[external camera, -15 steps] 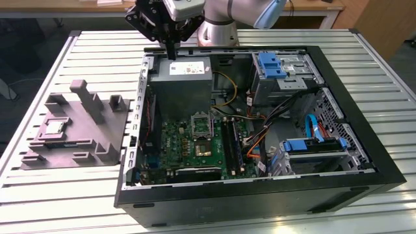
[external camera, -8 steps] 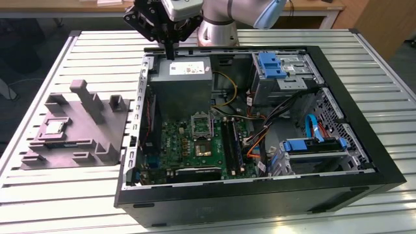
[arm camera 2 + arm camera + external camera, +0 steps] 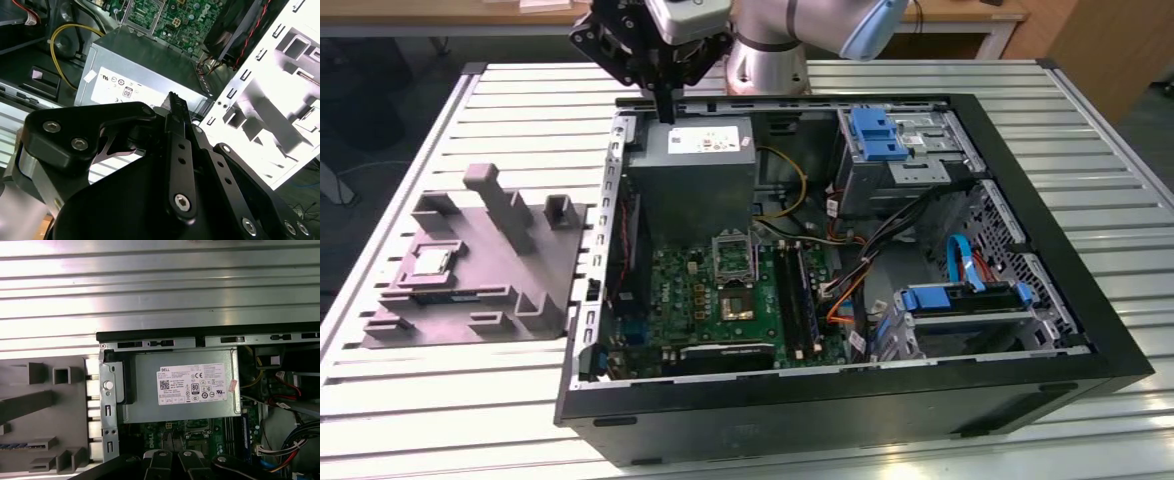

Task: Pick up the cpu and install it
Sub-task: 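Reach for the cpu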

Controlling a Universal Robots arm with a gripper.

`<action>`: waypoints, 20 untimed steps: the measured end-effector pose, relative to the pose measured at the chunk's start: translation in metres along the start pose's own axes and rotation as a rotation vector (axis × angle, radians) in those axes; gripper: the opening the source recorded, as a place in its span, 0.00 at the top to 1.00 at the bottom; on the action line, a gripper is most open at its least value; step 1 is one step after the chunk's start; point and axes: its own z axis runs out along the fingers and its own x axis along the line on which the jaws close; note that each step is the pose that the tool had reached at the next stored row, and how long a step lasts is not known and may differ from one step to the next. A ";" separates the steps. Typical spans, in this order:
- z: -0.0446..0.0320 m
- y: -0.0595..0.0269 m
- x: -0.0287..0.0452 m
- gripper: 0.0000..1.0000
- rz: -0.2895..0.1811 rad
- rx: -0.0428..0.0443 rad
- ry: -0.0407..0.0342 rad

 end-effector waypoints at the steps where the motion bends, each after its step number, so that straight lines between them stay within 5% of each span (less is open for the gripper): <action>1: 0.0002 -0.0002 0.0027 0.89 0.000 -0.0001 0.0000; 20: 0.0003 -0.0005 0.0069 0.89 0.000 0.0000 0.0000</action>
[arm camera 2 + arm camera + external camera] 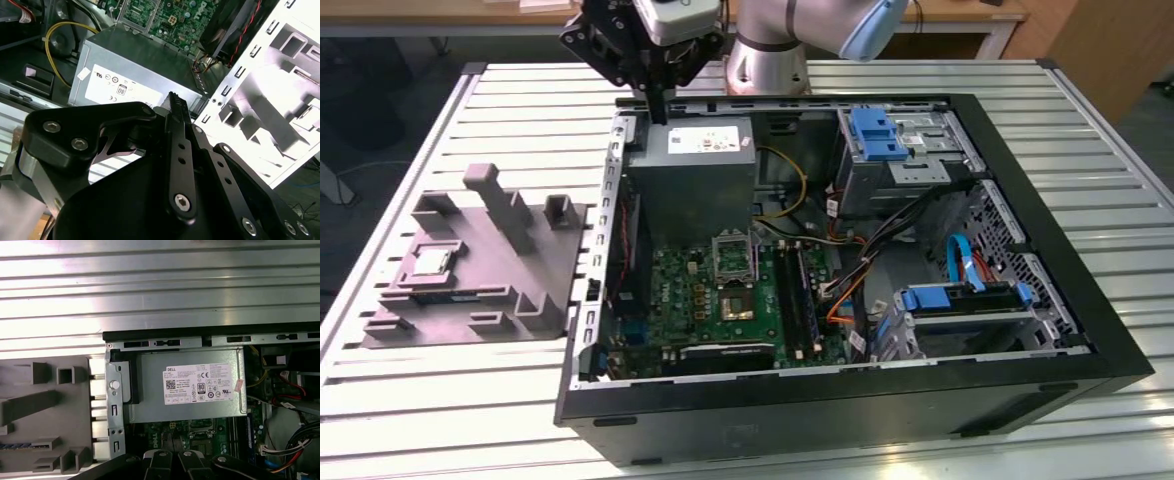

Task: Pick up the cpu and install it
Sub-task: 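Reach for the cpu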

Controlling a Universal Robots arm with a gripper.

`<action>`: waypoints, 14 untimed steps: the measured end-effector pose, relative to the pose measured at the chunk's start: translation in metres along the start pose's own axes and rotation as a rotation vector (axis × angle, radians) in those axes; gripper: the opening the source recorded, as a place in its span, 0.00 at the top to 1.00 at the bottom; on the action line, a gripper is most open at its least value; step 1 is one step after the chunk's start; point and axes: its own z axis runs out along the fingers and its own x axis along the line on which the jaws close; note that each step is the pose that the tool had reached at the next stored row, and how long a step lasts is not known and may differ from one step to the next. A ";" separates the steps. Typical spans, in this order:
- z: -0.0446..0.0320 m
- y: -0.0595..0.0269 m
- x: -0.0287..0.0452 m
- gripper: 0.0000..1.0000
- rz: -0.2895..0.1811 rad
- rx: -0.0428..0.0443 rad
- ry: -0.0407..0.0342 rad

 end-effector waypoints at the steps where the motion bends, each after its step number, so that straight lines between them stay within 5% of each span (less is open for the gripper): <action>1: 0.0001 0.0000 0.0002 0.89 0.000 -0.0001 0.0000; 14: 0.0002 -0.0006 0.0080 0.89 0.000 -0.0001 -0.0001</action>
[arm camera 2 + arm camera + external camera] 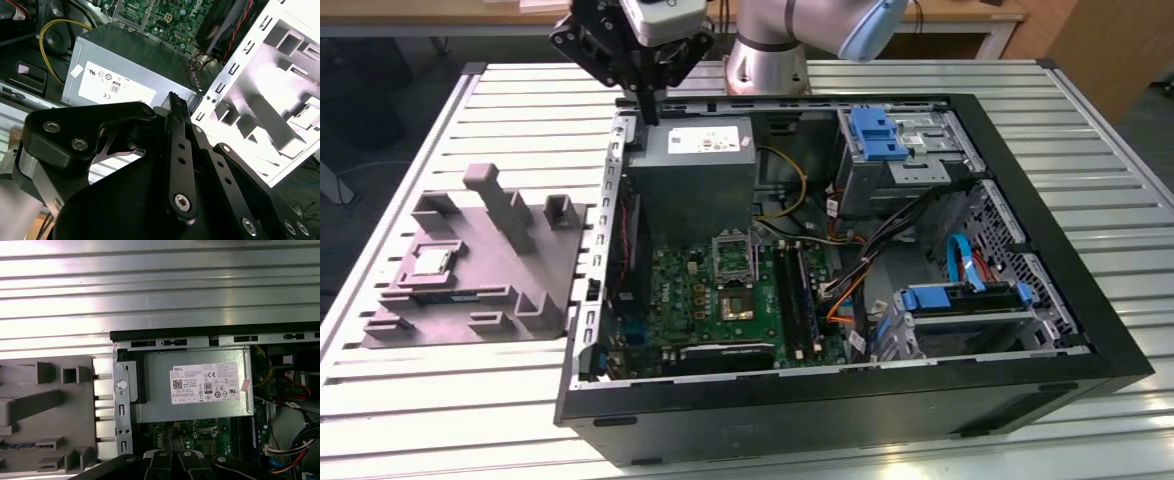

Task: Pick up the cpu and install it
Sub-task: 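Reach for the cpu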

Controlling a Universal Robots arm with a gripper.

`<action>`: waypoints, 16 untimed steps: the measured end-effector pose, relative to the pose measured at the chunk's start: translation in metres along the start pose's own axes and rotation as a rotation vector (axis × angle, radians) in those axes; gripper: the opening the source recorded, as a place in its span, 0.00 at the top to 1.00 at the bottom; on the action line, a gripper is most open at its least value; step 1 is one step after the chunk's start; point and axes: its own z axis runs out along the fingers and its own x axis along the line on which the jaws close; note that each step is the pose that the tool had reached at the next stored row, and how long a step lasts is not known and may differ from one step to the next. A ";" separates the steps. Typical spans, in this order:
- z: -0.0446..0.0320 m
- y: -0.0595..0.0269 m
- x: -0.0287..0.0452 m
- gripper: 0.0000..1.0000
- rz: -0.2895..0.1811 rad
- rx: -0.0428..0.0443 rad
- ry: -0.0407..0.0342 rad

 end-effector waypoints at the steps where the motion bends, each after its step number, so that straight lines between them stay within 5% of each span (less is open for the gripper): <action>1: 0.0001 0.0000 0.0006 0.89 0.000 -0.0001 0.0000; 16: 0.0003 -0.0004 0.0055 0.89 0.000 0.0001 0.0003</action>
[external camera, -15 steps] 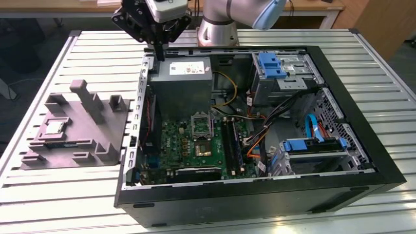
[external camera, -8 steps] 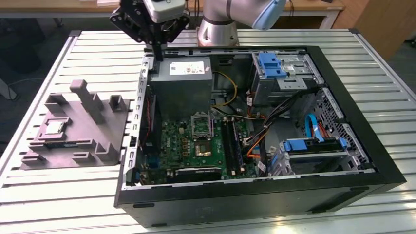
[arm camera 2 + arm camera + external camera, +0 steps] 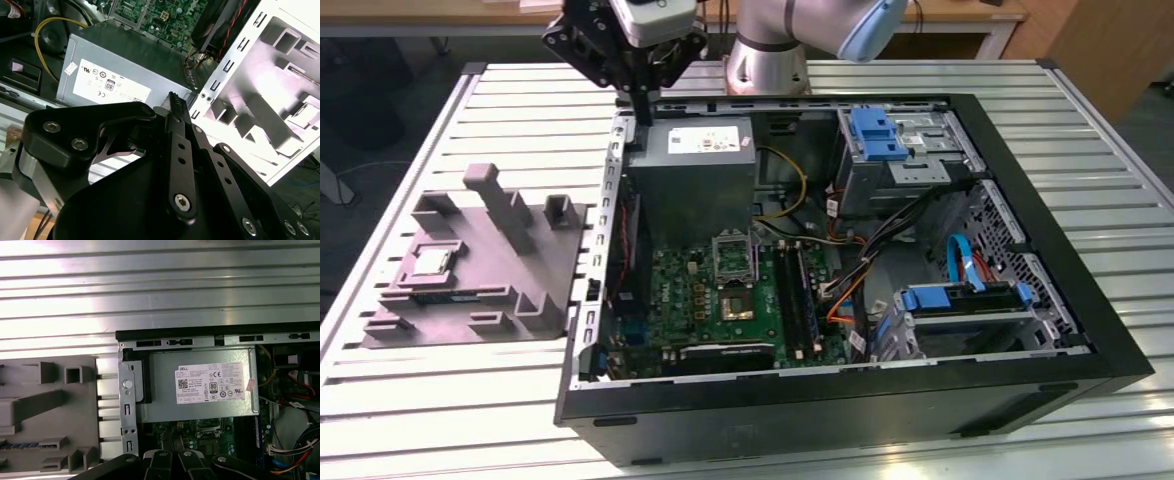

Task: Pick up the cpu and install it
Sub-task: 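Reach for the cpu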

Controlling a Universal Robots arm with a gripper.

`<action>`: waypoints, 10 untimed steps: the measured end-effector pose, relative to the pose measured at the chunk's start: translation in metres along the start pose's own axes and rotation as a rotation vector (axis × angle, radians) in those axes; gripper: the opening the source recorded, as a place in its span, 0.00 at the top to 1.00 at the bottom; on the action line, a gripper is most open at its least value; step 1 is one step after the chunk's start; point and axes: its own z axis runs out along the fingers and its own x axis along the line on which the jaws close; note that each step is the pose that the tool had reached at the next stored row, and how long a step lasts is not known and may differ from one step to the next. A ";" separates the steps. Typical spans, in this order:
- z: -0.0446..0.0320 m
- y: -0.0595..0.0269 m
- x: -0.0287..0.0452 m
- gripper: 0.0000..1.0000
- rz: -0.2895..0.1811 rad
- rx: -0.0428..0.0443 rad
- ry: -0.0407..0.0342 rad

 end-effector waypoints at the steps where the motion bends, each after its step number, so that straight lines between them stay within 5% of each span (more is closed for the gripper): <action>1: 0.0000 0.0000 0.0001 0.89 0.000 0.0000 0.0000; 10: 0.0002 -0.0002 0.0022 0.89 0.000 0.0000 0.0002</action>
